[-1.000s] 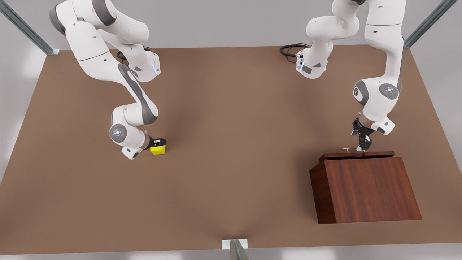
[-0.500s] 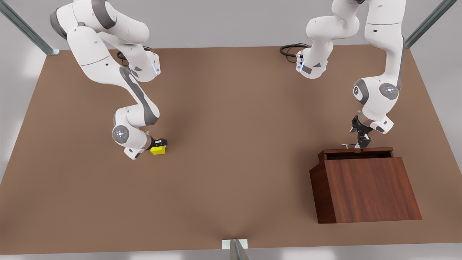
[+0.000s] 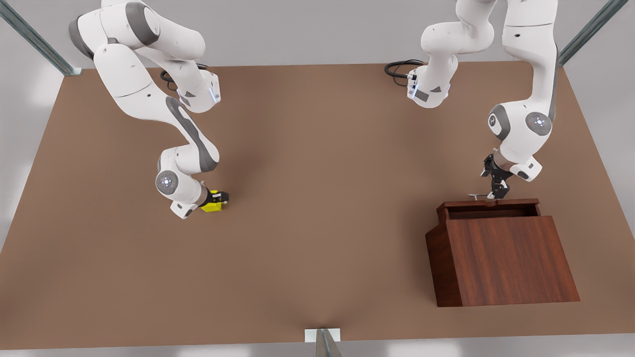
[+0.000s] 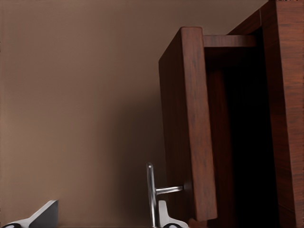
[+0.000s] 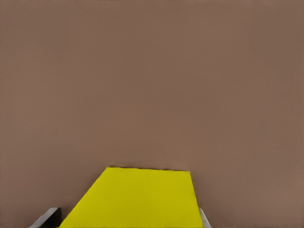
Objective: Open the drawer with left arm, place the square in the middle with right arm, and place the square in the drawer with left arm
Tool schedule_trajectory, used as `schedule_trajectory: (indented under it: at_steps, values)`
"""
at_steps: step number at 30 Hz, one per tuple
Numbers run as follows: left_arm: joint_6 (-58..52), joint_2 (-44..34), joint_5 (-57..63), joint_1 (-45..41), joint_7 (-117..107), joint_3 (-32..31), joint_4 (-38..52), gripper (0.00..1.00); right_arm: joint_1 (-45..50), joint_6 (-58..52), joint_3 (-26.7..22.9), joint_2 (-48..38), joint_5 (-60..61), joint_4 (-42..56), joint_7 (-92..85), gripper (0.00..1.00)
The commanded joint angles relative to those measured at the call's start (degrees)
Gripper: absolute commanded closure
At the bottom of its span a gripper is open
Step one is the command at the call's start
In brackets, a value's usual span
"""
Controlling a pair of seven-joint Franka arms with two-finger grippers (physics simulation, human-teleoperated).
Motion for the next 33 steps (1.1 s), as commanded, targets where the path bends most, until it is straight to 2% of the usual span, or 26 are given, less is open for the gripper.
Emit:
schedule_trajectory:
  at_steps: [1,2,15,17,24,26,30,33]
  values:
    - [0.0,-0.1,0.0,0.0,0.0,-0.1,0.0,0.0,0.0,0.0,0.0,0.0,0.0,0.0,0.1,0.23]
    - [-0.3,-0.3,0.0,0.0,0.0,-0.1,0.0,0.0,0.0,-0.2,0.0,-0.1,0.0,0.0,0.2,0.31]
    - [-5.3,-1.6,0.0,0.0,0.0,0.0,0.0,0.0,-0.1,-3.2,0.0,-0.6,0.1,2.3,0.3,0.34]
    - [-6.1,-2.1,0.0,0.0,0.0,0.0,0.0,0.0,0.2,-3.7,0.3,-3.4,0.0,2.2,0.4,0.34]
    - [-7.6,-2.7,0.0,-0.1,-0.2,-0.1,0.0,0.0,11.2,-8.0,1.3,-10.8,0.0,2.5,3.9,0.34]
    - [-8.7,-3.2,0.1,-0.1,-0.4,-0.1,0.0,0.0,13.7,-8.1,3.0,-10.5,-0.4,3.3,7.5,0.34]
    - [-10.7,-4.1,0.1,-0.1,-0.4,-0.1,0.1,0.0,21.4,-11.2,3.3,-9.3,-4.3,5.6,16.8,0.33]
    - [-10.5,-3.9,0.1,-0.1,-0.9,-0.1,0.1,0.0,26.4,-15.1,5.1,-3.6,-10.4,14.0,26.0,0.33]
